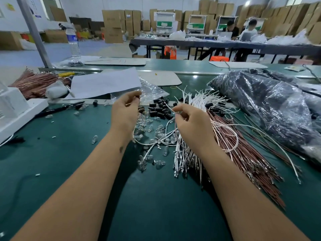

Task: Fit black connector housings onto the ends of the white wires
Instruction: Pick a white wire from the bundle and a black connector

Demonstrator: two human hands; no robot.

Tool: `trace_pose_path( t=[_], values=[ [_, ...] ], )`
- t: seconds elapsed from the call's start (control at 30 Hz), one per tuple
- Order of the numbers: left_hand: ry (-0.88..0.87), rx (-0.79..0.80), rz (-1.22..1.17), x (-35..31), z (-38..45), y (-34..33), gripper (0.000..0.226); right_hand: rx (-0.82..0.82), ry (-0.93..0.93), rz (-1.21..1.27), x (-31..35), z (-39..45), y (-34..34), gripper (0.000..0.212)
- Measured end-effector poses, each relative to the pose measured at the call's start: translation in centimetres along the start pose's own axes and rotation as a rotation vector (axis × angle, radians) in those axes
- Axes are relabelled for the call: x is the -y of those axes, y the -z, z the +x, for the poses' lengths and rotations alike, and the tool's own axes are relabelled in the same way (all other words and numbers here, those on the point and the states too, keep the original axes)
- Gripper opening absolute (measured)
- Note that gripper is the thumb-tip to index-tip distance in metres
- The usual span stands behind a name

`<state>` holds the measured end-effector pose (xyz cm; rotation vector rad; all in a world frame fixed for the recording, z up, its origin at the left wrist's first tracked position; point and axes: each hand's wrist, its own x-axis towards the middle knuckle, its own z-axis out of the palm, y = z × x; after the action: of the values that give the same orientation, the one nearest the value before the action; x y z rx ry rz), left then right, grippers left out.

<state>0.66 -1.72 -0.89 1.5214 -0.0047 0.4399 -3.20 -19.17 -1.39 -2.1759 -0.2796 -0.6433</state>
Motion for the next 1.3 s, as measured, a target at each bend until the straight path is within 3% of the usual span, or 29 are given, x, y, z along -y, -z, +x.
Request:
trace_pose_path(
  t=[0.1,0.23,0.43,0.6,0.7,0.9,1.1,1.3],
  values=[
    [0.278,0.007,-0.437,-0.7,-0.2,-0.2,0.009,0.001,0.029,0.001,0.2,0.0,-0.2,0.016],
    [0.368,0.025,-0.676,-0.8,-1.7,-2.2,0.006,-0.057,-0.079,0.169,0.4,0.4,-1.0,0.012],
    [0.281,0.111,-0.652,-0.2,-3.0,-5.2,0.012,-0.052,-0.235,0.358,1.3,1.2,-1.8,0.023],
    [0.284,0.133,-0.659,-0.4,-2.1,-3.4,0.015,-0.100,-0.204,0.402,0.9,0.5,-1.0,0.020],
    [0.299,0.184,-0.721,-0.8,-1.5,-1.7,0.014,-0.082,-0.145,0.334,0.8,0.4,-0.4,0.023],
    [0.228,0.313,-0.488,-0.6,-1.9,-2.0,0.019,-0.060,-0.048,0.113,0.7,0.4,-0.7,0.015],
    [0.262,0.248,-0.569,0.0,-1.7,-2.1,0.017,-0.133,-0.068,0.071,0.8,0.2,-0.6,0.016],
    [0.276,0.274,-0.617,0.0,-1.6,-2.2,0.021,-0.099,-0.080,-0.021,0.8,0.0,-0.6,0.012]
  ],
)
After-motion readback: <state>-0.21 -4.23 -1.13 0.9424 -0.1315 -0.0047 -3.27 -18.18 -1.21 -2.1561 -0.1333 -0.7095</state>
